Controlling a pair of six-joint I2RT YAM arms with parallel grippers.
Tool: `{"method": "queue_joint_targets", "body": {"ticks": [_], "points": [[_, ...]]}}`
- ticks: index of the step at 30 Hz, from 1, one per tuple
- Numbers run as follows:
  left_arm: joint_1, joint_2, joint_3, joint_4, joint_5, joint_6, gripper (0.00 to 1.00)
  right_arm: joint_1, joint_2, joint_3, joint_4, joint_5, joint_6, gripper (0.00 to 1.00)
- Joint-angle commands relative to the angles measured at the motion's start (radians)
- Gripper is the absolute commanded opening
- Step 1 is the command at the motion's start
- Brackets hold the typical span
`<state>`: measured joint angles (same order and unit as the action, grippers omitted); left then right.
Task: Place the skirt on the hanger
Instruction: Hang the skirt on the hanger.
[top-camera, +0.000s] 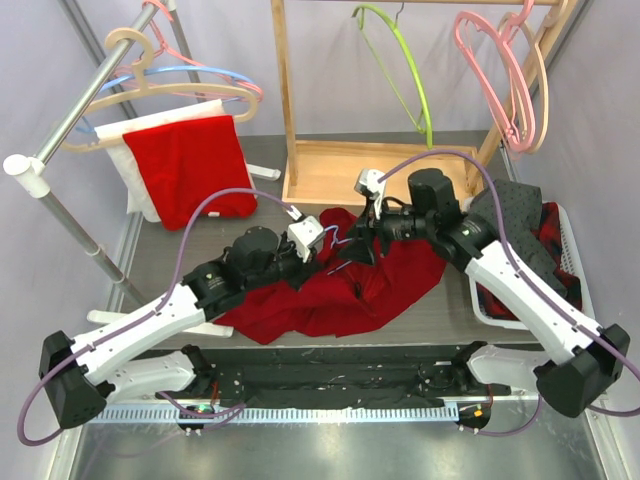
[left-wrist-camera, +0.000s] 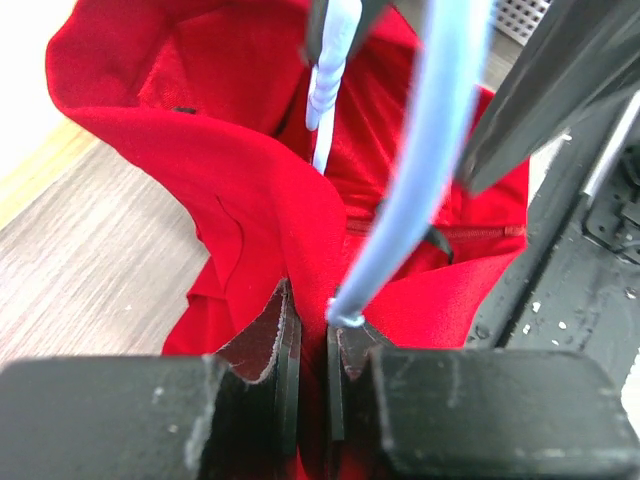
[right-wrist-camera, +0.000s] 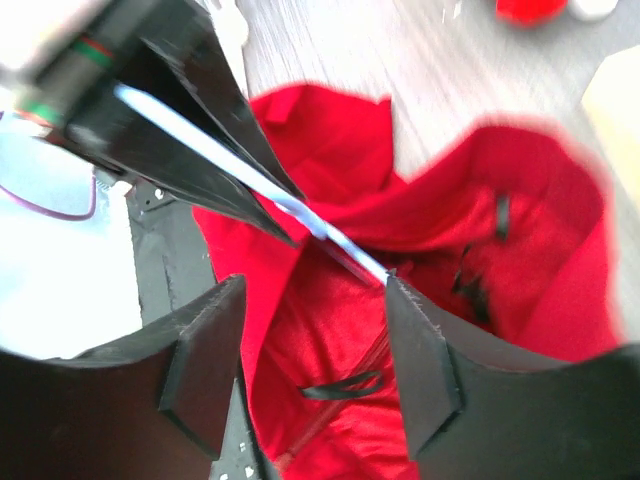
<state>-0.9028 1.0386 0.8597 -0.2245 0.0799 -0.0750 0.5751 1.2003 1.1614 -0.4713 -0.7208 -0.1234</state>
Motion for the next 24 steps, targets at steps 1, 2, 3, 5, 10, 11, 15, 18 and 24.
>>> {"method": "queue_joint_targets", "body": {"ticks": [1,2,3,5,10,11,15,18,24], "points": [[-0.005,-0.038,0.012,0.042,0.067,-0.008,0.00,0.002,-0.079,0.020,0.091,-0.034,-0.059,0.66],[-0.005,-0.037,0.015,0.040,0.067,-0.008,0.00,0.000,-0.074,0.011,0.091,-0.019,-0.079,0.68],[-0.004,-0.037,0.016,0.036,0.072,-0.008,0.00,0.002,-0.068,0.008,0.080,-0.020,-0.094,0.69],[-0.004,-0.035,0.018,0.031,0.073,-0.011,0.00,0.000,-0.033,0.017,0.059,-0.035,-0.114,0.68],[-0.004,-0.046,0.015,0.025,0.070,-0.011,0.00,0.000,0.053,0.057,-0.049,-0.147,-0.179,0.67],[-0.004,-0.051,0.015,0.025,0.073,-0.011,0.00,0.002,0.067,0.057,-0.055,-0.157,-0.186,0.68],[-0.005,-0.058,0.016,0.005,0.086,-0.006,0.00,0.002,0.094,0.050,-0.069,-0.190,-0.220,0.68],[-0.005,-0.077,0.012,-0.004,0.075,-0.011,0.00,0.002,0.113,0.063,-0.075,-0.189,-0.222,0.57],[-0.005,-0.109,0.002,-0.021,-0.008,-0.037,0.00,0.000,0.114,0.072,-0.084,-0.137,-0.194,0.05]]}}
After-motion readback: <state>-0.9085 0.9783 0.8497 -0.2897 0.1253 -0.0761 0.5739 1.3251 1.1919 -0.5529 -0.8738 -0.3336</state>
